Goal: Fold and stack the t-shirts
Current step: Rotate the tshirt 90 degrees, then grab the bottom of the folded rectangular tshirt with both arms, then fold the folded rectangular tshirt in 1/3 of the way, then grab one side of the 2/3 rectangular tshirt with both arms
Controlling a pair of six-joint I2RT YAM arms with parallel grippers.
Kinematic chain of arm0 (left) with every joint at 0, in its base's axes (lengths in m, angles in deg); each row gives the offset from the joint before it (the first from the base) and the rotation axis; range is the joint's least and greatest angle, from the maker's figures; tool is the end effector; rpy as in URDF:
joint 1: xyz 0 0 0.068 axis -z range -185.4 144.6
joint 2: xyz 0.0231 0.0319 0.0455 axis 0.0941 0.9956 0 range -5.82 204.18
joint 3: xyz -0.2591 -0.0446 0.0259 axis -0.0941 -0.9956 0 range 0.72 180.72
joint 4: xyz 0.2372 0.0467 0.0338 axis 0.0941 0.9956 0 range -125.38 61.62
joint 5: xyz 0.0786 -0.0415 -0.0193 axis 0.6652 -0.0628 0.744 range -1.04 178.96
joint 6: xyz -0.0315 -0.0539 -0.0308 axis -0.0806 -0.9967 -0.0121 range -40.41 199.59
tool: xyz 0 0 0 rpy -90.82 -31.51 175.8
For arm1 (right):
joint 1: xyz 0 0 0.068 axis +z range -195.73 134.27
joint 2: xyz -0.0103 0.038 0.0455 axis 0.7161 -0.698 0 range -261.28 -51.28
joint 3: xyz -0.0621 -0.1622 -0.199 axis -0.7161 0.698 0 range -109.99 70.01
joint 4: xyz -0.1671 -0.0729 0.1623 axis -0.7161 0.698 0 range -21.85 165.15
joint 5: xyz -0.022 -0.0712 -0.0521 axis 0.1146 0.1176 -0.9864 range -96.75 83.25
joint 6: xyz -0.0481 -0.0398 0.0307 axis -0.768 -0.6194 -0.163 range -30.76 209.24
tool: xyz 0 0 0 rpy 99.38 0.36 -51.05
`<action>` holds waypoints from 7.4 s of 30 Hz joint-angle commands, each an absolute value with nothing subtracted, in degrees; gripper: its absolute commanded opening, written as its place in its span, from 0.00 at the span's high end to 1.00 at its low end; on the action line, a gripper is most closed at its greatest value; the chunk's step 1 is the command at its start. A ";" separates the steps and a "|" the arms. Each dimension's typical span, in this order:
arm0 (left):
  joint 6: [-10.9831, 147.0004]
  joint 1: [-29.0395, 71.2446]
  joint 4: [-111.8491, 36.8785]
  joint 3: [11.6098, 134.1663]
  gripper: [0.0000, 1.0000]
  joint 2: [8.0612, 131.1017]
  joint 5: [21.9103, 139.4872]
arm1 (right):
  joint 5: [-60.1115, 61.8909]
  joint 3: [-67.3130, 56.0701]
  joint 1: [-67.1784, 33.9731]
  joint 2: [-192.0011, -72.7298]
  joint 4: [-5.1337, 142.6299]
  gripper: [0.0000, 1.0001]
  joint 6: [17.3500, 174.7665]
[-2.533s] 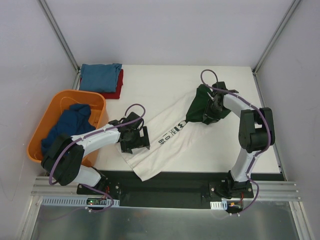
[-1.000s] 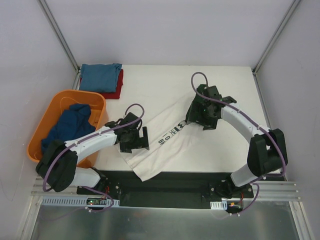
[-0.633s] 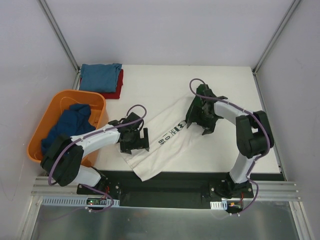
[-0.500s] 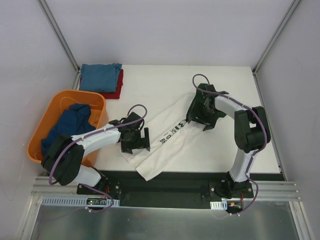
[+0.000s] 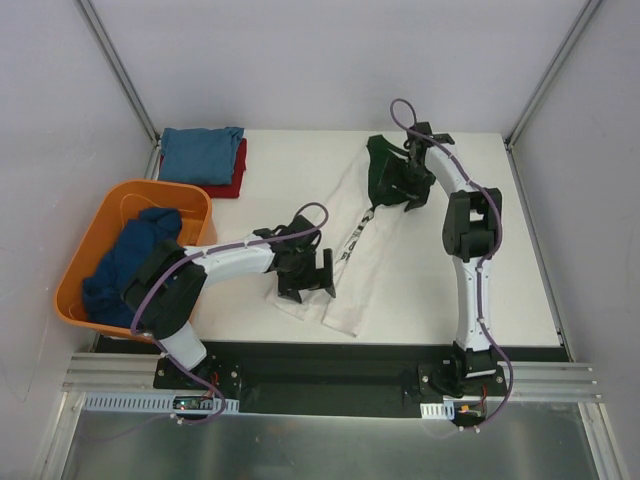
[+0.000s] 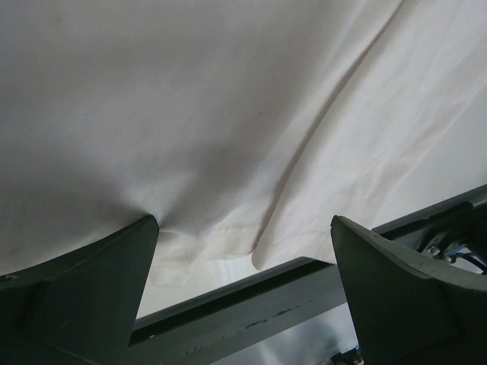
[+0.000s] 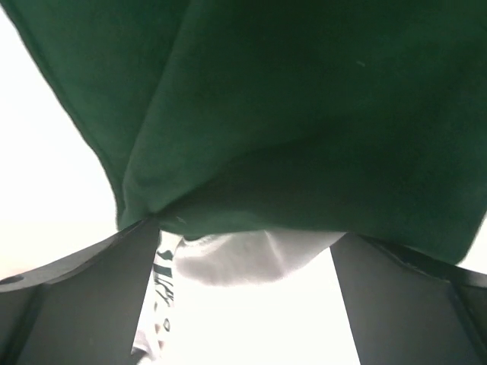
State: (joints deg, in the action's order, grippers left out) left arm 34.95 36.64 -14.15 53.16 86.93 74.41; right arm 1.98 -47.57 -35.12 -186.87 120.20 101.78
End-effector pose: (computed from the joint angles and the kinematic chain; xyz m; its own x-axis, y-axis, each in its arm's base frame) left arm 0.2171 -0.2149 0.1543 -0.9825 -0.0299 -0.1838 0.0655 0.8682 -0.4918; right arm 0.4706 0.0969 0.1569 -0.9525 0.0398 -0.3020 -0.0269 0.9766 0.2134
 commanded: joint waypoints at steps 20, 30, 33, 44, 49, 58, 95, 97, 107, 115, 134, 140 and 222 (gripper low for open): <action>25.44 56.04 -17.28 75.44 0.01 93.25 87.64 | 5.20 -41.20 -41.86 -167.59 117.81 0.03 91.63; 27.73 53.33 -14.29 50.23 0.01 67.23 93.36 | 4.84 16.01 -41.51 -121.39 106.57 0.03 100.65; 27.91 51.21 -14.02 46.35 0.01 65.81 91.60 | 6.77 26.22 -40.38 -111.80 105.07 0.03 103.65; 26.86 46.55 -17.27 46.77 0.31 74.76 89.13 | 8.37 40.83 -35.27 -102.00 106.48 0.28 109.63; 26.85 46.19 -18.33 47.48 0.45 79.86 89.31 | 8.63 43.46 -35.09 -104.81 103.14 0.45 110.60; 26.32 46.02 -20.79 48.62 0.71 85.58 86.24 | 11.17 45.05 -33.78 -113.07 97.42 0.70 110.77; 26.15 55.35 -24.31 44.48 1.00 62.72 90.81 | 5.92 34.26 -21.91 -87.66 115.62 0.99 117.46; 27.90 53.33 -24.39 47.37 1.00 64.83 89.67 | 3.28 30.14 -21.82 -92.39 114.56 0.99 115.97; 34.41 41.19 -24.31 57.40 1.00 72.92 86.24 | 1.42 15.62 -25.42 -112.18 106.22 0.99 109.81; 37.66 33.11 -24.22 68.02 1.00 84.33 79.48 | 4.14 5.95 -32.27 -124.47 102.61 0.99 106.91; 43.55 22.73 -23.08 86.32 1.00 104.65 68.66 | 14.43 -6.54 -40.02 -147.35 94.79 0.99 104.62; 43.91 22.12 -22.55 90.54 1.00 109.04 67.78 | 15.13 -7.42 -41.25 -150.33 93.73 0.99 104.45; 35.91 26.42 -26.33 57.06 1.00 93.59 67.43 | 16.18 30.90 -41.51 -134.53 83.09 0.99 105.33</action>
State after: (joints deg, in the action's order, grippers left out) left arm 34.05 25.69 -27.39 59.96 99.10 66.11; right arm 13.85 30.07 -41.76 -137.17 83.05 106.43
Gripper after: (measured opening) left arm 0.009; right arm 0.016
